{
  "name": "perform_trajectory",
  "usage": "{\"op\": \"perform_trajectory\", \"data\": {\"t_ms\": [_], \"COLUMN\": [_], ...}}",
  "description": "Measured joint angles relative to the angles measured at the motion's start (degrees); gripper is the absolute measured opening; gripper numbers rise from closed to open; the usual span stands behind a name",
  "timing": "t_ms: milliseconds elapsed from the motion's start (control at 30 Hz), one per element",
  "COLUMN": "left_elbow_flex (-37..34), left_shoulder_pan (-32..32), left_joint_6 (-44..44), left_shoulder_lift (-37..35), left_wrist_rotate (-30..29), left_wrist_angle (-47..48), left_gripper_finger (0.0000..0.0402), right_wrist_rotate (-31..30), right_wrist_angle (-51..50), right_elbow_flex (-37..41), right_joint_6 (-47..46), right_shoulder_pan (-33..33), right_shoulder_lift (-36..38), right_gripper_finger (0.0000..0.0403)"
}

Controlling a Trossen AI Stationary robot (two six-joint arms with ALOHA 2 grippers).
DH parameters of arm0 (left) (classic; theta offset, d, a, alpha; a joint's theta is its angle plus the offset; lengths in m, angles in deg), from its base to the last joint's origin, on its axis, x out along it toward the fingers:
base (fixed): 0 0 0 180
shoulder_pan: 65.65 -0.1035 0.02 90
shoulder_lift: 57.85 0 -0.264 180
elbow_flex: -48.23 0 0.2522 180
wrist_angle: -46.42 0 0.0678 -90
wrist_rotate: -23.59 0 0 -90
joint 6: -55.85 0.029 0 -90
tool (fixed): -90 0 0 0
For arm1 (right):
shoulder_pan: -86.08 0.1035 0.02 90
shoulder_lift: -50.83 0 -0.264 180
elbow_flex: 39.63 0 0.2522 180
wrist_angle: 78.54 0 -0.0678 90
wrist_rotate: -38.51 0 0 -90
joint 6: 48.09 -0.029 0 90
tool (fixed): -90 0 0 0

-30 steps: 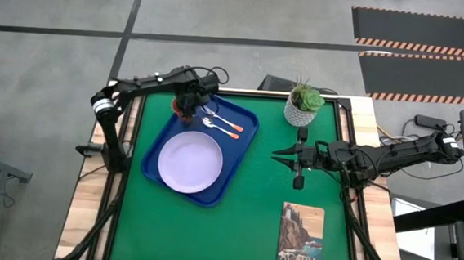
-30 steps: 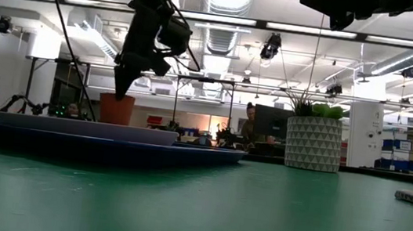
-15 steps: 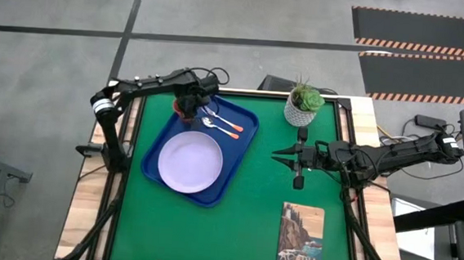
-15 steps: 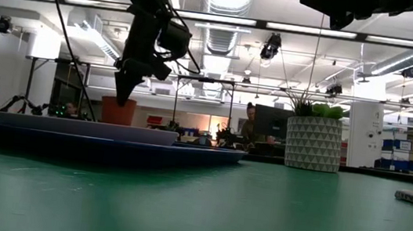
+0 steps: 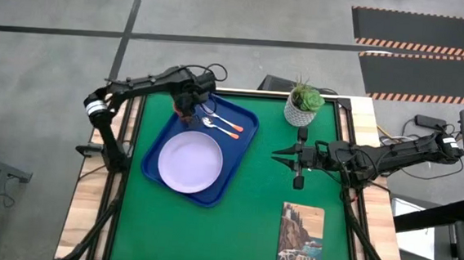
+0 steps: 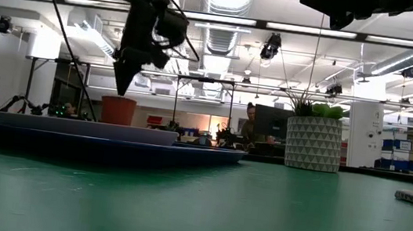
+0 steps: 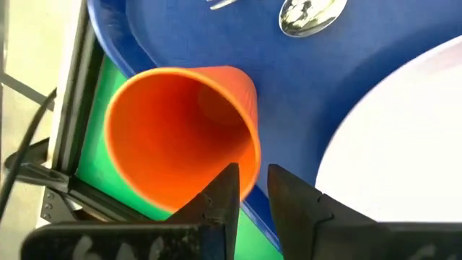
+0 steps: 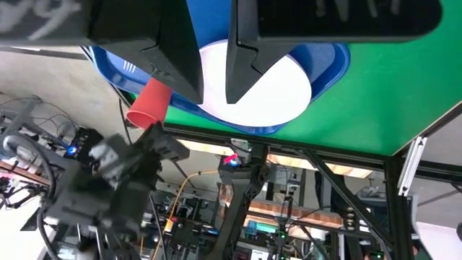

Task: Pick and place plate/cup/fork/spoon on tray
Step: Return to Home Position

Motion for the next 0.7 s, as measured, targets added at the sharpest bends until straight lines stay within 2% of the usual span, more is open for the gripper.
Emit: {"op": "perform_trajectory", "data": {"t_ms": [200, 333, 500, 700], "left_elbow_flex": [-0.72, -3.57, -13.89, -30.71], "left_shoulder_pan": [1.77, 4.98, 12.17, 20.40], "left_joint_6": [-3.40, -6.40, -6.38, -6.37], "left_shoulder_lift": [-6.36, -12.74, -23.70, -37.41], "left_wrist_rotate": [-0.09, -0.11, 1.12, 4.85], "left_wrist_angle": [-0.52, -5.18, -20.33, -36.66], "left_gripper_finger": [0.0059, 0.0059, 0.0059, 0.0059], "right_wrist_rotate": [0.00, 0.01, 0.04, 0.11], "right_wrist_angle": [-0.02, -0.04, -0.07, -0.03], "right_elbow_flex": [0.00, 0.00, 0.35, 1.52], "right_joint_6": [0.00, 0.06, 0.74, 3.30], "right_shoulder_pan": [0.00, 0.00, 0.00, 0.00], "right_shoulder_lift": [0.00, 0.00, 0.00, -0.04], "right_gripper_finger": [0.0052, 0.0052, 0.0052, 0.0052]}}
